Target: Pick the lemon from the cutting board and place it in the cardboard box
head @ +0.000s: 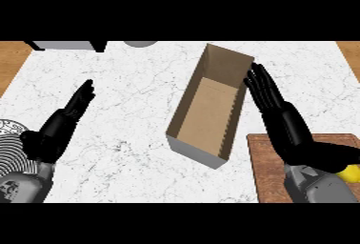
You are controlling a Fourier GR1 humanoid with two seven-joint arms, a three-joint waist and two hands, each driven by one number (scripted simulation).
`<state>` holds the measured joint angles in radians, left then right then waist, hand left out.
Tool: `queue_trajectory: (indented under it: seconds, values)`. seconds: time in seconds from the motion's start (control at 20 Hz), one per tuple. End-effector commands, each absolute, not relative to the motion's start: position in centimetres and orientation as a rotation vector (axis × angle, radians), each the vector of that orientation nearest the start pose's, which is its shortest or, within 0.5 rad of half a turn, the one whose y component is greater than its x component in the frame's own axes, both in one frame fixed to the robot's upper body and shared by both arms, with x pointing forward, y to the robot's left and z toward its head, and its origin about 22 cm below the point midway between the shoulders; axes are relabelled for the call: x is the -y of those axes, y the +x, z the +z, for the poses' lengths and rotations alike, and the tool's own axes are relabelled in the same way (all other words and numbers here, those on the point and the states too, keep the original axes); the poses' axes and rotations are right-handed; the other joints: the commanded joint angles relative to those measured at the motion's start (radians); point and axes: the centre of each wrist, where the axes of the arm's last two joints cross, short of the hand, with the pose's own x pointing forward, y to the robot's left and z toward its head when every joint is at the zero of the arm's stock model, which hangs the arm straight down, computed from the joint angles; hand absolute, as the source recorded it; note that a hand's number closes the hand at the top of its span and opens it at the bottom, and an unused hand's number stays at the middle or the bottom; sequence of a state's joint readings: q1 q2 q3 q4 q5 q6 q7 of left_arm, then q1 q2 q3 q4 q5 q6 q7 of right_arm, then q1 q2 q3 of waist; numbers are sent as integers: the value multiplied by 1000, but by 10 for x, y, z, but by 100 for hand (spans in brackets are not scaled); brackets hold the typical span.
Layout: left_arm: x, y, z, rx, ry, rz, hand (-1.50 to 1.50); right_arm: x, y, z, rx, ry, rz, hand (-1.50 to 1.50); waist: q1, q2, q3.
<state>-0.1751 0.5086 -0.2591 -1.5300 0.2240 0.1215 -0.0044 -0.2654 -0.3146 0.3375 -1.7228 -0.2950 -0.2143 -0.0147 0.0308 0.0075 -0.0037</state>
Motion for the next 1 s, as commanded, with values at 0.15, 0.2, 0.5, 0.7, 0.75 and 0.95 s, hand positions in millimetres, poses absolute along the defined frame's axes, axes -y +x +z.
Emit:
queue_trajectory:
  seconds: [0.15,0.2,0.5,0.7,0.75,0.95]
  values:
    - [-334,271,49,1537,468,-290,0,244,269,78,1677,516,611,-150,12,12,12]
    - [-342,269,46,1500,530,-275,0,244,263,76,1614,580,708,-150,14,12,12]
    - [-355,259,32,1413,575,-240,0,295,267,106,1645,422,1255,-150,1,15,20]
    - [-353,266,34,1412,589,-218,0,340,271,92,1684,681,1105,-150,-14,28,21]
    - [-354,260,26,1405,597,-221,0,353,275,99,1700,708,1103,-150,-5,26,19]
    - [-353,266,29,1408,608,-208,0,371,289,128,1789,627,1246,-150,9,22,19]
